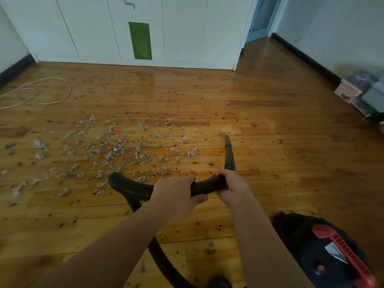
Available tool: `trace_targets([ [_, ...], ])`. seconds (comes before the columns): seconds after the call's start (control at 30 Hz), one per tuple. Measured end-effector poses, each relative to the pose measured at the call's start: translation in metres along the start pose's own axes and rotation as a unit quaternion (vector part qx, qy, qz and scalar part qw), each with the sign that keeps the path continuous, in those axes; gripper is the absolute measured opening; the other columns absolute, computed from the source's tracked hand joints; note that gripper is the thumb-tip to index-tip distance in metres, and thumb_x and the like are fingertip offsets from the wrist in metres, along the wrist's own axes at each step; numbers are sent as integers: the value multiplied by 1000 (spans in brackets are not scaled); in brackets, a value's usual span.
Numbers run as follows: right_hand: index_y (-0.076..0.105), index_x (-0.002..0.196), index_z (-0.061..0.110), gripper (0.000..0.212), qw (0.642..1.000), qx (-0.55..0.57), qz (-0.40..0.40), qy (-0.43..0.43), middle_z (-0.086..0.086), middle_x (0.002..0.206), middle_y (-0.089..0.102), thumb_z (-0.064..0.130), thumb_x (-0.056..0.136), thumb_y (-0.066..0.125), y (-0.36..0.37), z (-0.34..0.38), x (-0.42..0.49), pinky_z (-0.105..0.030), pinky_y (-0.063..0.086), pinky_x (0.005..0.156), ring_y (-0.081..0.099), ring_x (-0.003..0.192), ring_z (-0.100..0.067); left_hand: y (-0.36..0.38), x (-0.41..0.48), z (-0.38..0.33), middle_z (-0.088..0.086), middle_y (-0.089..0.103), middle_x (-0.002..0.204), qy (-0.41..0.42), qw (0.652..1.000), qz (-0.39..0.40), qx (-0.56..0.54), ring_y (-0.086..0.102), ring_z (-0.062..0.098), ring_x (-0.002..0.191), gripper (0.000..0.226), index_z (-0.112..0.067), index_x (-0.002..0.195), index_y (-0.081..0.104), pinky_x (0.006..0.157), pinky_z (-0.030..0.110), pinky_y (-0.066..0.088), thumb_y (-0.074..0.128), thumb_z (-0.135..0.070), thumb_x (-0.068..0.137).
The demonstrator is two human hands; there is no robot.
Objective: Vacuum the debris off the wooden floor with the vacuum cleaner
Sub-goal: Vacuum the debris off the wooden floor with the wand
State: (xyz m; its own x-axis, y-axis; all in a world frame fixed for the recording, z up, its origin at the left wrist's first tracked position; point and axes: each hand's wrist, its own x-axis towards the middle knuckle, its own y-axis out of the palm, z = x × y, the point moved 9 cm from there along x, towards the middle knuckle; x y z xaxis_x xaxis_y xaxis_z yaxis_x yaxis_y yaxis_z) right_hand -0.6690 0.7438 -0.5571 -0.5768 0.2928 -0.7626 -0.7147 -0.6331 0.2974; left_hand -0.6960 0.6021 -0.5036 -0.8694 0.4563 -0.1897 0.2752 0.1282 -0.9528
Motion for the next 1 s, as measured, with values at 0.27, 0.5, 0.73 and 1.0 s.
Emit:
trace_targets([
  [0.27, 45, 122, 3, 29, 999, 17, 29, 2, -18, 103, 55, 3, 96, 57, 8, 7, 8, -37, 55, 70, 61, 87, -23, -6, 9, -1, -14, 49, 74, -9, 1000, -6, 10, 44, 4, 61, 41, -35, 95, 39, 58, 28, 34, 44, -75, 86],
  [0.5, 44, 119, 4, 28, 999, -24, 22, -2, -18, 99, 55, 2, 95, 56, 7, 6, 9, -35, 54, 66, 59, 83, -21, -10, 2, -1, -14, 51, 71, -7, 1000, 2, -5, 46, 3, 59, 39, -35, 89, 39, 52, 24, 30, 44, -74, 86],
  [0.73, 43, 126, 7, 33, 997, -71, -10, -10, -16, 101, 57, 12, 97, 58, 9, -1, 5, -33, 54, 57, 62, 75, -20, -31, -27, 3, -14, 52, 72, 26, 1000, 15, 8, 46, 2, 58, 38, -34, 88, 43, 49, 21, 28, 45, -72, 87],
  [1.0, 37, 140, 4, 47, 989, -149, 9, -5, -17, 100, 54, 7, 97, 54, 18, -25, -11, -31, 51, 49, 61, 72, -21, -33, -74, 5, -12, 51, 79, 56, 995, 84, -17, 48, 5, 63, 22, -32, 103, 42, 51, 21, 32, 53, -49, 93],
])
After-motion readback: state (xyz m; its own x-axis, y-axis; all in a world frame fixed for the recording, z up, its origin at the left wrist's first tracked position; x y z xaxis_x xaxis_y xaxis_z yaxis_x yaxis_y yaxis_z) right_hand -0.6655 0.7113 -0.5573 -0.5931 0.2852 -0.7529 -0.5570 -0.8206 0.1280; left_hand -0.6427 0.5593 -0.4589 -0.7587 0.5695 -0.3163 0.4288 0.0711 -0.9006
